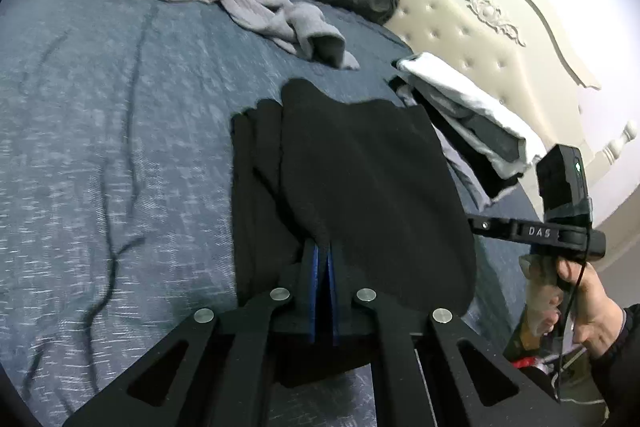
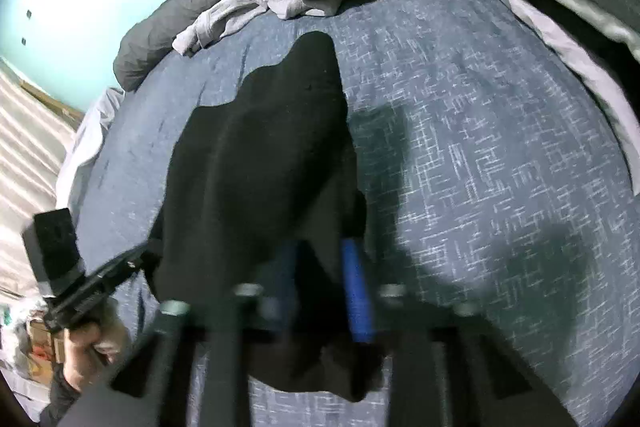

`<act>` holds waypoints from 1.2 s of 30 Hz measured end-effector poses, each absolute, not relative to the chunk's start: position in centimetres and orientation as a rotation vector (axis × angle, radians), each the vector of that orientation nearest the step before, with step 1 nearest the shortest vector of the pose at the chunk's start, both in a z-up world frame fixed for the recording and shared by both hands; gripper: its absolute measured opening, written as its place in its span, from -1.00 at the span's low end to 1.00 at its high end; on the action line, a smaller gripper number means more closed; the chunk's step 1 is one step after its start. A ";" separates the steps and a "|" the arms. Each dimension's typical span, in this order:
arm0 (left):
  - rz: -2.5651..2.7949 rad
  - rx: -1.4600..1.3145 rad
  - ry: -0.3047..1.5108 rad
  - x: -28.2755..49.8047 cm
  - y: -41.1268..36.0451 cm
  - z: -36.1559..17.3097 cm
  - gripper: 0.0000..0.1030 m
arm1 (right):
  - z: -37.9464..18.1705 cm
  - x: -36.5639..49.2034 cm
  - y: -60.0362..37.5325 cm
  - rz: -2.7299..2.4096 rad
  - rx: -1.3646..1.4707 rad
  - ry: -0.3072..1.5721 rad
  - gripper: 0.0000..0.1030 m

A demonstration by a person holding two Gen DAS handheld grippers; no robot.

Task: Fold clothes
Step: 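Close the left tool on the folded bundle while the right tool opens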

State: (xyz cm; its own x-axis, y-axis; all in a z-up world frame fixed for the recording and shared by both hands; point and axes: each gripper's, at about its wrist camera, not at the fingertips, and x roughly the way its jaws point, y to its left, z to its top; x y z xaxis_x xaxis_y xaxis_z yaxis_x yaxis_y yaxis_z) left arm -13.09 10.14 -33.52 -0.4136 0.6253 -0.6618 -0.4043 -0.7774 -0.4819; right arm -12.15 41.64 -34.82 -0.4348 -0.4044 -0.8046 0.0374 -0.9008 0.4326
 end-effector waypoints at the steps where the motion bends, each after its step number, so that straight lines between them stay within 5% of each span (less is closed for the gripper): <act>1: 2.206 -1.166 -0.333 -13.0 9.9 -33.4 -0.92 | -34.7 -12.1 41.7 -2.415 1.488 -0.497 -0.93; 8: 2.205 -1.187 -0.363 -13.3 9.5 -33.9 -0.93 | -34.7 -12.2 42.2 -2.487 1.524 -0.387 -0.95; 15: 2.182 -1.196 -0.367 -13.4 9.7 -33.6 -0.89 | -34.3 -13.1 42.7 -2.456 1.545 -0.469 -0.87; 19: 2.199 -1.172 -0.382 -14.4 9.8 -32.9 -0.87 | -32.9 -14.1 43.5 -2.501 1.445 -0.532 -0.30; 25: 2.191 -1.160 -0.459 -17.4 10.4 -33.0 -0.34 | -32.5 -16.8 43.0 -2.514 1.406 -0.539 -0.26; 31: 2.172 -1.173 -0.416 -19.2 11.5 -33.8 -0.38 | -33.2 -18.9 43.2 -2.512 1.397 -0.528 -0.26; 33: 2.167 -1.172 -0.409 -19.3 11.6 -33.9 -0.75 | -33.2 -19.2 43.0 -2.514 1.376 -0.511 -0.26; 36: 2.181 -1.162 -0.383 -19.2 11.7 -33.9 -0.89 | -33.0 -19.4 42.5 -2.539 1.359 -0.457 -0.33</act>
State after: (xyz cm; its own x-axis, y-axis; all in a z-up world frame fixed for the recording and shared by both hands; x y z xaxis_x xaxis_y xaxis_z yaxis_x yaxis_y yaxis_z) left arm -19.22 11.71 -33.91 -0.4124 0.6499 -0.6384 -0.3935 -0.7591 -0.5185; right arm -19.38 42.51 -32.98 -0.5460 -0.3391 -0.7661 0.0506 -0.9261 0.3739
